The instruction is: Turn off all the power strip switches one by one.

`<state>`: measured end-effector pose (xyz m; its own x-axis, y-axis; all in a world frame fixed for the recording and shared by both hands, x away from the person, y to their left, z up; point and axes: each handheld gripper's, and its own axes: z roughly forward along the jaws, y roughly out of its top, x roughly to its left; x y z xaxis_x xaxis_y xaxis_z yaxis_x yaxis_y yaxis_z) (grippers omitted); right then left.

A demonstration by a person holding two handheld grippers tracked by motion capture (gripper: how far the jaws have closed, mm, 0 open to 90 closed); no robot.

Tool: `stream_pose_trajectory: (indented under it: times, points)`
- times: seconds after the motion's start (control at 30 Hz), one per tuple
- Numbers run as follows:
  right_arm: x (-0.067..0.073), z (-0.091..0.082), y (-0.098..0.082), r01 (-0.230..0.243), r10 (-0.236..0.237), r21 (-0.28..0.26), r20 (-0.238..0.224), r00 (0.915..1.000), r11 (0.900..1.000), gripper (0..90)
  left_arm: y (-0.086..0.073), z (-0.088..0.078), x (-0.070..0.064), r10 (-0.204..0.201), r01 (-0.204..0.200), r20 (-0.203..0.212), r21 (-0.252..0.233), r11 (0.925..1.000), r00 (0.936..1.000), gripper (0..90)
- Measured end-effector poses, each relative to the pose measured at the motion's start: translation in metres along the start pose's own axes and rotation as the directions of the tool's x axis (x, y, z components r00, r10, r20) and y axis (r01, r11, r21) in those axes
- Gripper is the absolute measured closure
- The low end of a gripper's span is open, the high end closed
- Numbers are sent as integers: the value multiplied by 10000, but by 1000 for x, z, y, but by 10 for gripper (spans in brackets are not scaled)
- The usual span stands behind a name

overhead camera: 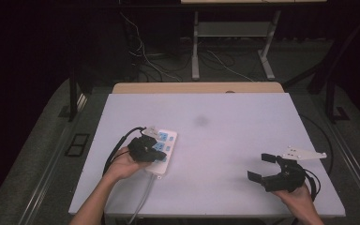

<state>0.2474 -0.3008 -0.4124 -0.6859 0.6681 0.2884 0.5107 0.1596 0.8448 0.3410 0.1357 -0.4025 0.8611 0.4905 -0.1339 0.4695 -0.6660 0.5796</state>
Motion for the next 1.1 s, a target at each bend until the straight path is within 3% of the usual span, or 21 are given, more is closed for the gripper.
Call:
stream_pose_trajectory:
  times: [0.37,0.67,1.1]
  points:
    - [-1,-1,0,-11,11,-18,30,10000,10000,4,9,-4,1,192,-194,158,79,9998,9997,897]
    - [-1,-1,0,-37,37,-27,19,10000,10000,5,23,-12,2,513,-510,-98,248,9984,9986,897]
    - [-2,-2,-1,-28,28,-39,41,10000,10000,4,33,-12,11,414,-408,-266,234,9989,9988,896]
